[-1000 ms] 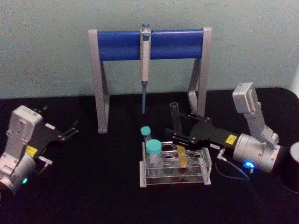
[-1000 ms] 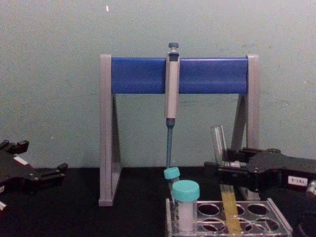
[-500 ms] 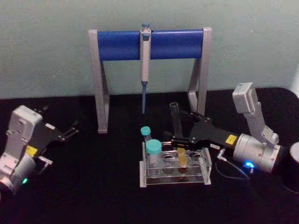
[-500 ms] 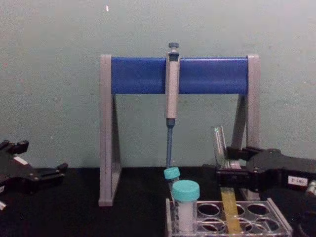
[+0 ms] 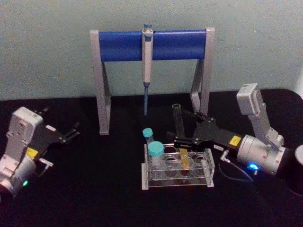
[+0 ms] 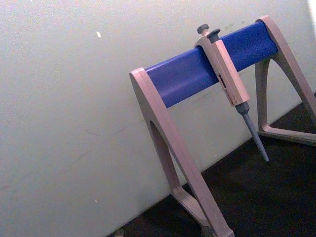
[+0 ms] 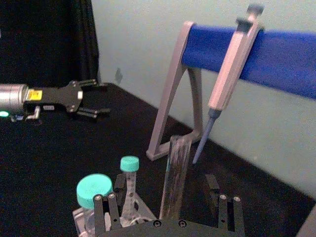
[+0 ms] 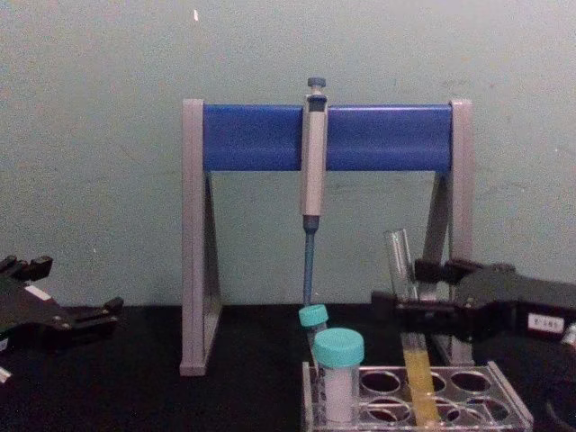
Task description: Pick up the test tube from the test tube rack, shake it, then place it back into the test tube rack.
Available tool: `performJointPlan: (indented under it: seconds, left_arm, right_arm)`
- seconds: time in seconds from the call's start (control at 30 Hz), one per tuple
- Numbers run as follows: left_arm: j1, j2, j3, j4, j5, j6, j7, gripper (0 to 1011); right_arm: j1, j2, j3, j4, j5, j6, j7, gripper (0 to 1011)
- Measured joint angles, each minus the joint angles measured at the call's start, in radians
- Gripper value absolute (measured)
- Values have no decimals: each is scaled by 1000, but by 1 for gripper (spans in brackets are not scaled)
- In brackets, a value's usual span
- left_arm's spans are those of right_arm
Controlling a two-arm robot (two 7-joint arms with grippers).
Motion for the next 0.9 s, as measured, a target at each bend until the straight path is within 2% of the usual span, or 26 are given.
performJointPlan:
  seconds: [0.17, 0.27, 0.4, 0.5, 0.53, 0.57, 0.67, 0.7, 0.73, 0.8, 0.9]
  left_arm:
    - [0, 0, 0, 0, 0, 0, 0, 1001]
    - [0, 0, 0, 0, 0, 0, 0, 1001]
    - [0, 0, 0, 0, 0, 0, 0, 1001]
    - [0, 0, 0, 0, 0, 0, 0, 1001]
    - [0, 0, 0, 0, 0, 0, 0, 1001]
    - [0, 0, 0, 0, 0, 0, 0, 1001]
    - [0, 0, 0, 0, 0, 0, 0, 1001]
    - [0, 0, 0, 0, 0, 0, 0, 1001]
    - [0, 0, 0, 0, 0, 0, 0, 1001]
    - [0, 0, 0, 0, 0, 0, 0, 1001]
    - [0, 0, 0, 0, 0, 0, 0, 1001]
  right_arm:
    - [-32, 8, 30, -60, -19, -32, -54, 1000]
    - [-68, 10, 71, -117, -35, -78, -109, 1000]
    - [-100, 7, 109, -161, -44, -112, -156, 1000]
    - [-144, 4, 159, -219, -81, -120, -256, 1000]
    - [-151, 3, 165, -229, -93, -117, -279, 1000]
    - [-165, 1, 178, -244, -114, -99, -320, 1000]
    - [-180, -4, 194, -256, -135, -59, -369, 1000]
    - [-187, -8, 200, -257, -144, -23, -397, 1000]
    - [-187, -8, 200, -257, -144, -23, -397, 1000]
    - [-192, -19, 204, -250, -161, 48, -435, 1000]
    - [-190, -31, 204, -225, -176, 109, -457, 1000]
